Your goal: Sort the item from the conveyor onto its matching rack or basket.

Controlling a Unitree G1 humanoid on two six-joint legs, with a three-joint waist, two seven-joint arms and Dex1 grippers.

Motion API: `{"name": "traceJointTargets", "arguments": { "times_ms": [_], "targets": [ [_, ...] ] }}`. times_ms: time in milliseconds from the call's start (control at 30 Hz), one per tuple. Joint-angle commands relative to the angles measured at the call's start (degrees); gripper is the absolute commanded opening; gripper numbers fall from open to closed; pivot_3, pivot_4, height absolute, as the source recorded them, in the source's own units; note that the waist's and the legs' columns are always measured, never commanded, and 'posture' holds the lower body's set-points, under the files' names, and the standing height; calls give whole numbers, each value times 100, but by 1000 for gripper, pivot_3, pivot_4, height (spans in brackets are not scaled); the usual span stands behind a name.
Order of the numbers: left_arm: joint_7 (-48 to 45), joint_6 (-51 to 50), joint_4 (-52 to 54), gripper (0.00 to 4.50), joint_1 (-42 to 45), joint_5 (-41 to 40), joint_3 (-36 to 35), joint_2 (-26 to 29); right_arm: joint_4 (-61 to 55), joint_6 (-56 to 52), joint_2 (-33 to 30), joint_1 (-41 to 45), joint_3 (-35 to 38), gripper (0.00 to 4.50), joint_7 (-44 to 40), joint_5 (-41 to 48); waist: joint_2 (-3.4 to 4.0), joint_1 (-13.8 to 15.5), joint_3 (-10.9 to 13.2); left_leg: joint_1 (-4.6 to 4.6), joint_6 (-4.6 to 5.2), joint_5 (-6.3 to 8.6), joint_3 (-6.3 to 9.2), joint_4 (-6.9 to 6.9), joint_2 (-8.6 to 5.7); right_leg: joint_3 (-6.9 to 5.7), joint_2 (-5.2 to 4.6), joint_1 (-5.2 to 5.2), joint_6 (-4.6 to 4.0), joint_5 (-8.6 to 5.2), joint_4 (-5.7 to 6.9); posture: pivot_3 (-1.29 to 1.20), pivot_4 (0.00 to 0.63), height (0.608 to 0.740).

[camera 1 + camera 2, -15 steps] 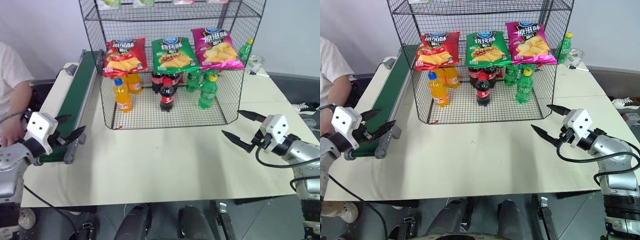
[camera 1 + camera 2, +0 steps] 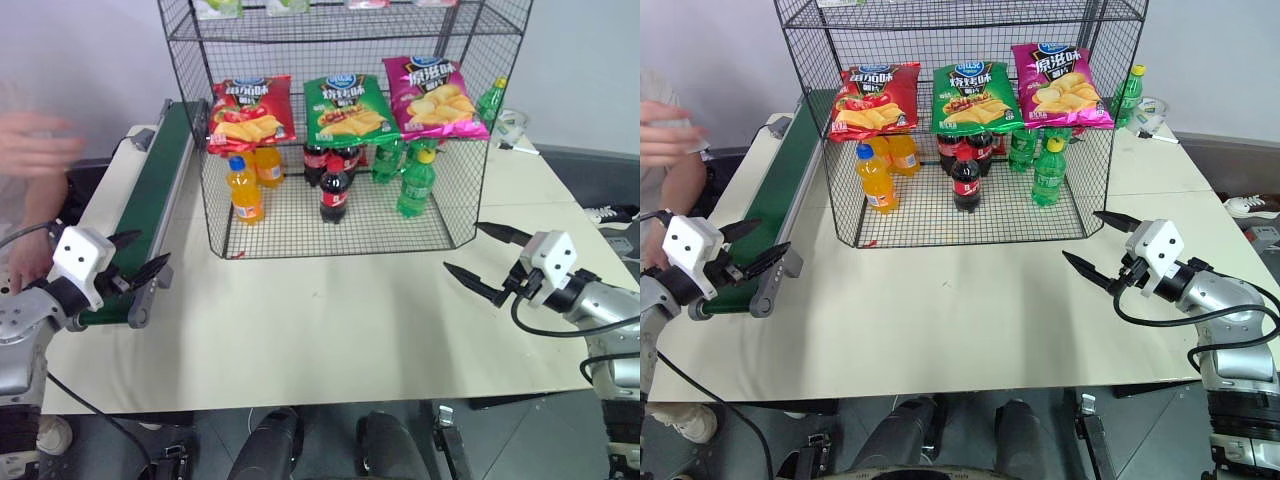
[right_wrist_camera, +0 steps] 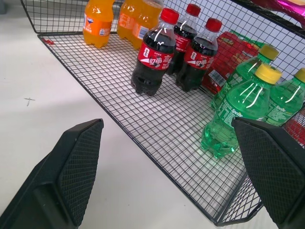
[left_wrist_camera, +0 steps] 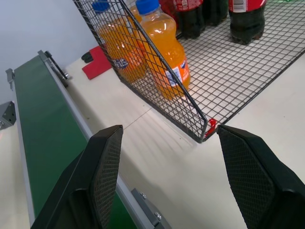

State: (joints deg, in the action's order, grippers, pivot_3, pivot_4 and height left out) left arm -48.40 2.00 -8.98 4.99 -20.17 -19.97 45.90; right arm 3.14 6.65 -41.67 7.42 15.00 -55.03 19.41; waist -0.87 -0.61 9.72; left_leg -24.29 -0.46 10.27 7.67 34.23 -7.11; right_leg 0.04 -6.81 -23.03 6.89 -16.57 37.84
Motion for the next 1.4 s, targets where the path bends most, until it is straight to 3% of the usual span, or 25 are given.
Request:
{"name": "traceJointTargets", "arguments": {
  "times_ms": [33,1400],
  "targets": [
    [-17,128,-7,3287,105,-6,-117,13,-35,131,-112,45,157,4500,-23,53,0,1,0,0,0,0,0,0,0,0,0,0,0,0,0,0,150,740],
    [-199,-12,-136,3287,66,-243,-197,-218,272,286,-37,548,-237,4500,-80,-135,0,-2,1,-2,0,0,0,-4,1,-1,0,-2,0,0,-6,0,150,740]
  ]
}}
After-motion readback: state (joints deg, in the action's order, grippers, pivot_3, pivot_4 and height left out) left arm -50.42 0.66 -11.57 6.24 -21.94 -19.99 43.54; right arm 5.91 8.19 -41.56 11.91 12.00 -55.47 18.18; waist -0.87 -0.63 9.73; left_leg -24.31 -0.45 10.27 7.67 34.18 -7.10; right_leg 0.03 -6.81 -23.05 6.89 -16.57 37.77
